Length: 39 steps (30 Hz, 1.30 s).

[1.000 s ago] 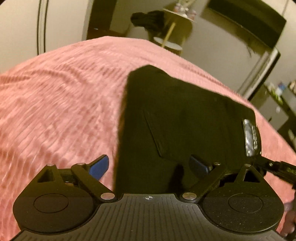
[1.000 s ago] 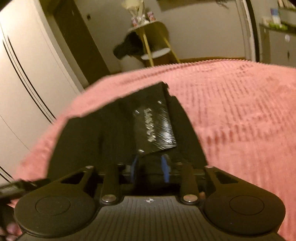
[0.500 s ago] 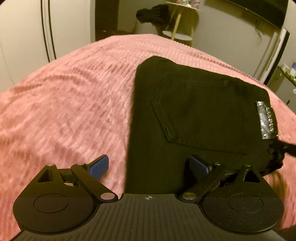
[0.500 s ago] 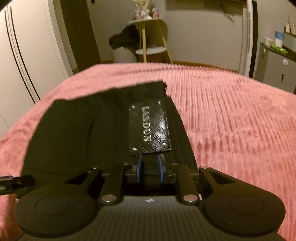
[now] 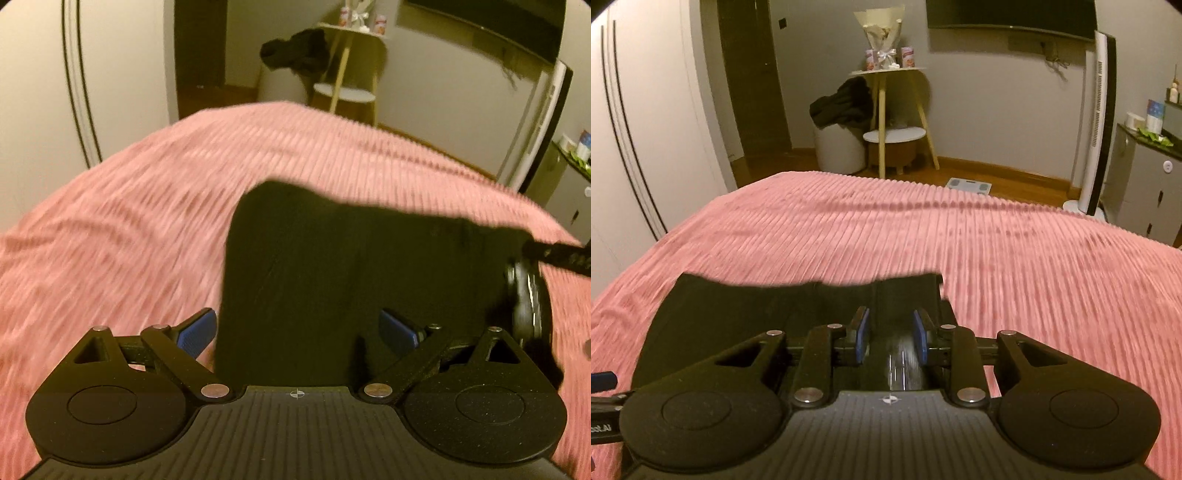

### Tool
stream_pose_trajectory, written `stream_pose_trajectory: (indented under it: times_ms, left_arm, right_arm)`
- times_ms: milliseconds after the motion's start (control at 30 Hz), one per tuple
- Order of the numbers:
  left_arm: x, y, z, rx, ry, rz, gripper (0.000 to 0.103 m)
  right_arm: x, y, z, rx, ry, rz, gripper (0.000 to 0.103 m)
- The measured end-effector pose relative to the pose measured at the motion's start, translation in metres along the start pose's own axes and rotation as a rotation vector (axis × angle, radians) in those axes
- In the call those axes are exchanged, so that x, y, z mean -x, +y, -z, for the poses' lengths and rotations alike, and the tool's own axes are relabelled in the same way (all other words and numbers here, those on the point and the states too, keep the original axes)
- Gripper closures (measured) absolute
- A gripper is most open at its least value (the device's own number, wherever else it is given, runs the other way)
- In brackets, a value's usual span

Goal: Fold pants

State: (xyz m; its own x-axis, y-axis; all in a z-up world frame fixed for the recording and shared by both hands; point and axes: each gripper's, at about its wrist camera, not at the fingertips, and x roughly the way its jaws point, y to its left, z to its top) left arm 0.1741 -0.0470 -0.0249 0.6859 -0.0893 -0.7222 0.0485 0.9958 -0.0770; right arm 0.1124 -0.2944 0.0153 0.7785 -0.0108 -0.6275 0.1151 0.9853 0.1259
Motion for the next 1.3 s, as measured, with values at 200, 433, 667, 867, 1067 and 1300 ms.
stream_pose_trajectory:
  times_ms: [200, 433, 667, 867, 1067, 1300]
  left_arm:
    - [-0.051, -0.028, -0.036, -0.056, -0.017, -0.034, 0.003]
    - [-0.095, -0.060, -0.026, -0.276, -0.006, -0.101, 0.000]
    - [-0.040, -0.019, -0.019, -0.117, -0.002, 0.027, 0.000]
    - [0.000, -0.023, 0.023, -0.079, -0.003, 0.109, 0.000]
    - [-0.017, -0.063, 0.053, -0.292, 0.035, 0.051, 0.000]
    - [0.006, -0.058, 0.051, -0.239, 0.074, 0.085, 0.000]
  right_arm:
    - [-0.054, 0.008, -0.001, 0.102, 0.113, 0.081, 0.063]
    - [-0.081, -0.025, 0.018, -0.034, 0.169, 0.041, 0.028]
    - [0.019, -0.036, 0.036, -0.084, 0.027, -0.047, 0.054]
    - [0.053, -0.029, 0.077, -0.031, 0.118, 0.023, 0.083]
    - [0.016, -0.012, 0.087, 0.074, 0.189, 0.105, 0.082]
    - [0.019, -0.013, 0.090, 0.095, 0.156, 0.129, 0.079]
